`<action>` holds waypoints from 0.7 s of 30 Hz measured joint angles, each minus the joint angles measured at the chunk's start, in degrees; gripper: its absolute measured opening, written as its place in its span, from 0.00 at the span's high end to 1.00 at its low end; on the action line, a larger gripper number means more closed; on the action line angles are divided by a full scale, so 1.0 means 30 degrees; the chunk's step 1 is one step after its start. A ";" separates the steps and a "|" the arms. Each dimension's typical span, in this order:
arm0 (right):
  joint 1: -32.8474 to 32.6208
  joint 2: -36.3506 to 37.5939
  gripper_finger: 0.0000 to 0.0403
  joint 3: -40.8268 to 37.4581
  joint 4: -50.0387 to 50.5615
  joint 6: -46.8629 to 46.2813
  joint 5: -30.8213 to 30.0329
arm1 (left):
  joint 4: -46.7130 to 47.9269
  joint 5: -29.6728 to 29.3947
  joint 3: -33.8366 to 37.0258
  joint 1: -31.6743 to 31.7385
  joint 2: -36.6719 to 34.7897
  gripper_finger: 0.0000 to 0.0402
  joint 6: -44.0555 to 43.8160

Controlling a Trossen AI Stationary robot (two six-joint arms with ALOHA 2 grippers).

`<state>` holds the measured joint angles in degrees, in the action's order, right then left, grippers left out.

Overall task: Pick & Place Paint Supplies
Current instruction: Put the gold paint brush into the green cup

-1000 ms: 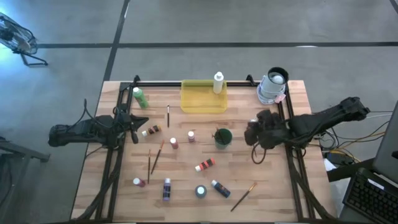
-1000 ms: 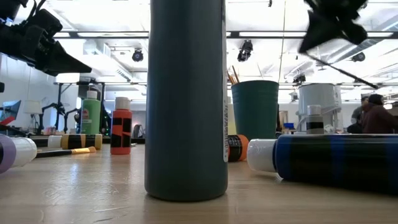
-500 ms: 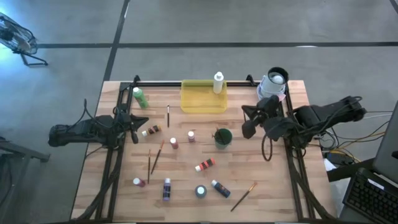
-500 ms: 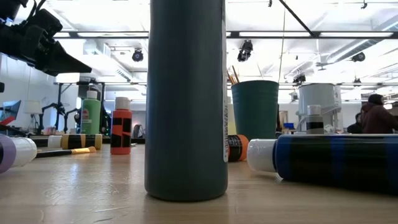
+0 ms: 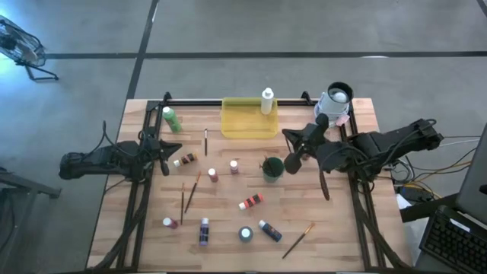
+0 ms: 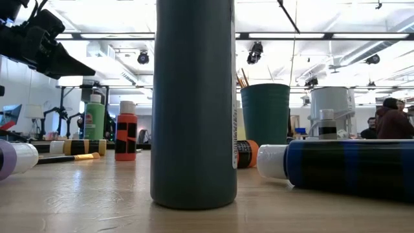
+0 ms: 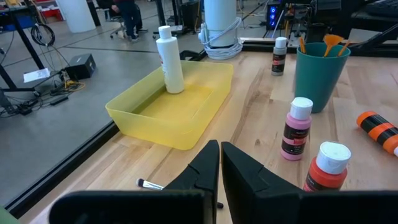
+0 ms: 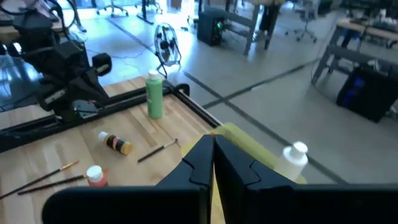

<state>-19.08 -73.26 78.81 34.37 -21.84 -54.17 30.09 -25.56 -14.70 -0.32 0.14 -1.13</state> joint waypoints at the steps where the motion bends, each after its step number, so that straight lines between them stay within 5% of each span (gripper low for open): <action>1: 0.0004 0.0002 0.98 -0.0257 -0.0535 0.0427 0.0005 | -0.0007 0.0000 0.0000 0.0000 0.0006 0.94 0.0007; 21: 0.0678 0.0031 0.98 -0.7418 -1.3081 0.4675 0.1697 | -0.0003 0.0000 0.0000 0.0000 0.0004 0.94 0.0004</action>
<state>-17.05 -73.17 56.56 -4.87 -7.81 -49.07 30.08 -25.56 -14.70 -0.32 0.15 -1.11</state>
